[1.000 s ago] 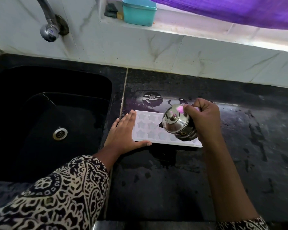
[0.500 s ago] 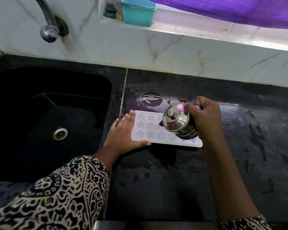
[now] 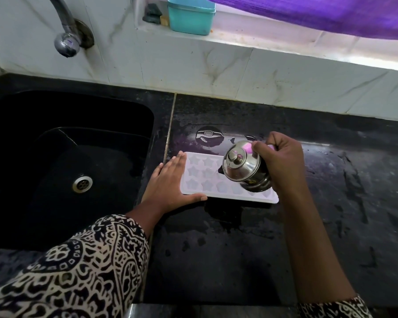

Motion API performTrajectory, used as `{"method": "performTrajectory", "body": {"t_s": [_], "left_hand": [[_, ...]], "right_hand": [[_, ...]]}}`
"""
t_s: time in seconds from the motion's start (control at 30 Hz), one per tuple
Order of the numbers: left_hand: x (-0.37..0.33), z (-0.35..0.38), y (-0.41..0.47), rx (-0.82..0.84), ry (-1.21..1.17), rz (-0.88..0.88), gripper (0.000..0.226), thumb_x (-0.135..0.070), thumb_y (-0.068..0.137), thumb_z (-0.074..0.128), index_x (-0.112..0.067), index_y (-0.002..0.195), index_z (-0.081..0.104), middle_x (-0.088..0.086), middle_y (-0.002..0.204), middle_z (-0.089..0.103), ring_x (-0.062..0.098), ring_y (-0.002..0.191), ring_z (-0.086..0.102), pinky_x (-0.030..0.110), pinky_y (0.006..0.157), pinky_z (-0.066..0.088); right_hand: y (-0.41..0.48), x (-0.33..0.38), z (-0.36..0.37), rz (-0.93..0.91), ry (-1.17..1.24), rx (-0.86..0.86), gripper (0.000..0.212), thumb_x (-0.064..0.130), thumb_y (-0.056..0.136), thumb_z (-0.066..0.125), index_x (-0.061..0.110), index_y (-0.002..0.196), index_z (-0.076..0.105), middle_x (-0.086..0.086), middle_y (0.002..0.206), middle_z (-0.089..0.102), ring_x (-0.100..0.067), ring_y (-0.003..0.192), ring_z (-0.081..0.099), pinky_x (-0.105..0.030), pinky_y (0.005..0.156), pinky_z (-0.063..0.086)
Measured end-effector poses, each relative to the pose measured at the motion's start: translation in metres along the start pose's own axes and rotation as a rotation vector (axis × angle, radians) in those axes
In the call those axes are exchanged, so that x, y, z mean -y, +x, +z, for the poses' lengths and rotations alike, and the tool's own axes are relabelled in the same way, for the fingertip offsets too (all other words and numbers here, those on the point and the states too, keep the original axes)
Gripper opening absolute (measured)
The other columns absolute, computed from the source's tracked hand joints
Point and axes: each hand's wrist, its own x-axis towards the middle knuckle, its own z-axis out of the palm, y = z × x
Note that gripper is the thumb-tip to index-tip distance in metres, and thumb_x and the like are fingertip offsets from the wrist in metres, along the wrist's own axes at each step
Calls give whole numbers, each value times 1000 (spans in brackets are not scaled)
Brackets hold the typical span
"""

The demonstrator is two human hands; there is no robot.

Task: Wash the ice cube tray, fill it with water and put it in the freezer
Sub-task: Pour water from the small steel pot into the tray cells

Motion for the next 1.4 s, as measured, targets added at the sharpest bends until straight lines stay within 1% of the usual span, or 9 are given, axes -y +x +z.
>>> {"method": "performTrajectory", "body": {"t_s": [0.2, 0.37, 0.57, 0.73, 0.77, 0.87, 1.03, 1.23, 1.4], "left_hand": [[0, 0, 0, 1, -5, 1, 132, -100, 54, 28, -21, 156, -2, -6, 164, 2, 10, 149, 9, 37, 120, 4], [0, -1, 0, 5, 0, -3, 133, -100, 53, 27, -21, 156, -2, -6, 164, 2, 10, 149, 9, 37, 120, 5], [0, -1, 0, 3, -13, 5, 132, -99, 55, 30, -21, 156, -1, -6, 164, 3, 11, 149, 10, 39, 120, 6], [-1, -1, 0, -2, -11, 4, 131, -99, 54, 28, -21, 156, -1, -6, 164, 3, 11, 149, 10, 38, 120, 6], [-1, -1, 0, -2, -8, 4, 131, -100, 54, 27, -21, 156, -1, -6, 164, 3, 11, 149, 10, 38, 120, 6], [-1, -2, 0, 6, 7, 4, 131, -100, 55, 25, -21, 155, -3, -6, 164, 2, 11, 149, 9, 38, 120, 5], [-1, -2, 0, 10, 4, 3, 130, -99, 55, 26, -22, 155, -3, -6, 164, 2, 11, 149, 9, 39, 121, 6], [-1, -1, 0, 6, 9, 6, 130, -100, 55, 26, -22, 155, -3, -5, 164, 4, 12, 149, 10, 39, 120, 7], [0, 0, 0, 2, 10, 10, 130, -100, 56, 26, -22, 155, -2, -5, 164, 5, 12, 149, 11, 39, 120, 6]], "right_hand": [[0, 1, 1, 22, 18, -8, 33, 10, 74, 66, 17, 55, 40, -8, 57, 40, -21, 58, 39, -29, 55, 40], [1, -2, 0, 124, 234, -61, 36, 0, 76, 62, 14, 55, 37, -9, 56, 38, -14, 50, 35, -23, 48, 35], [1, -8, -9, 180, 351, -113, 32, 5, 69, 64, 18, 51, 40, -12, 60, 42, -17, 53, 37, -25, 51, 36], [-3, -14, -18, 161, 221, -136, 32, 11, 65, 66, 22, 49, 40, -15, 61, 43, -23, 60, 38, -30, 53, 36], [-3, -16, -20, 146, 173, -136, 32, 11, 67, 66, 22, 48, 42, -13, 58, 45, -22, 58, 41, -28, 52, 38], [-5, -18, -24, 106, 103, -132, 38, 9, 73, 67, 24, 45, 46, 10, 44, 45, -12, 48, 43, -19, 45, 38], [-8, -18, -26, 70, 72, -139, 43, 7, 75, 66, 27, 43, 46, 13, 40, 41, -2, 40, 36, -13, 40, 35], [-7, -16, -26, 56, 31, -153, 41, 8, 74, 68, 23, 47, 41, 10, 45, 41, -8, 45, 37, -17, 44, 36], [-6, -14, -25, 56, 8, -147, 35, 9, 74, 67, 19, 54, 41, -10, 56, 44, -18, 55, 40, -28, 53, 40]]}}
